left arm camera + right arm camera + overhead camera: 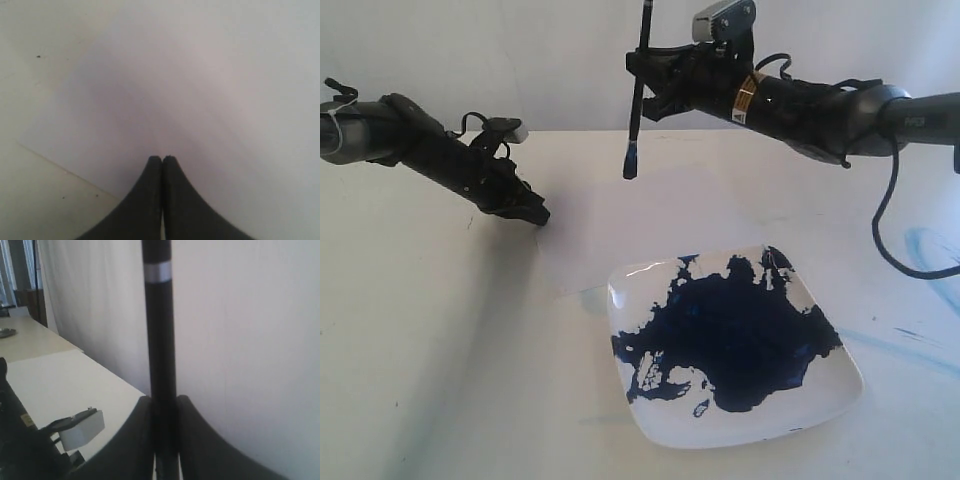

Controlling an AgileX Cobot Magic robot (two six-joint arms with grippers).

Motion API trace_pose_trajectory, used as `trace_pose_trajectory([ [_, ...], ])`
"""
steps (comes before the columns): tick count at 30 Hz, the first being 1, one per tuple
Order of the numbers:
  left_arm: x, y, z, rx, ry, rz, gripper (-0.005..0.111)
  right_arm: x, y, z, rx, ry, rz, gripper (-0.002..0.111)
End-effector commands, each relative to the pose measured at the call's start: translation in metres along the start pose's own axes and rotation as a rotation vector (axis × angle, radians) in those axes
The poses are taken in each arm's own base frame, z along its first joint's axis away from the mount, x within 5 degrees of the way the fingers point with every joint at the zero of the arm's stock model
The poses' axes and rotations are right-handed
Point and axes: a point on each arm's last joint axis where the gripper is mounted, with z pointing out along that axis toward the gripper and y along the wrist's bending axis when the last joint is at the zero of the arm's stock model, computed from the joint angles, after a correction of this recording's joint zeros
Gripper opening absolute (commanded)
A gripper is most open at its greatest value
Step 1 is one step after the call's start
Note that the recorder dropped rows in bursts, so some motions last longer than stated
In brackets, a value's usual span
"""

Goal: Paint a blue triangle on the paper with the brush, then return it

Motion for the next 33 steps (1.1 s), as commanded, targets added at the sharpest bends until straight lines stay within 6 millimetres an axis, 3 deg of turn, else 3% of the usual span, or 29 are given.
trace_pose_trajectory([
  [1,0.002,-0.001,0.001,0.038,0.014,-0.007,0.0,-0.011,-0.013,-0.009,-0.026,0.012,0.072,0.0],
  [8,0.002,-0.002,0.001,0.042,0.016,0.004,0.0,-0.026,-0.03,-0.019,-0.05,-0.008,0.123,0.0],
  [16,0.002,-0.002,0.001,0.046,0.018,0.004,0.0,-0.008,-0.043,-0.019,-0.207,-0.013,0.22,0.0],
  [22,0.003,-0.003,0.001,0.054,0.024,0.004,0.0,-0.009,-0.058,-0.019,-0.238,0.025,0.184,0.0],
  [33,0.003,-0.003,0.001,0.056,0.025,0.004,0.0,-0.004,-0.064,-0.01,-0.278,0.02,0.158,0.0],
])
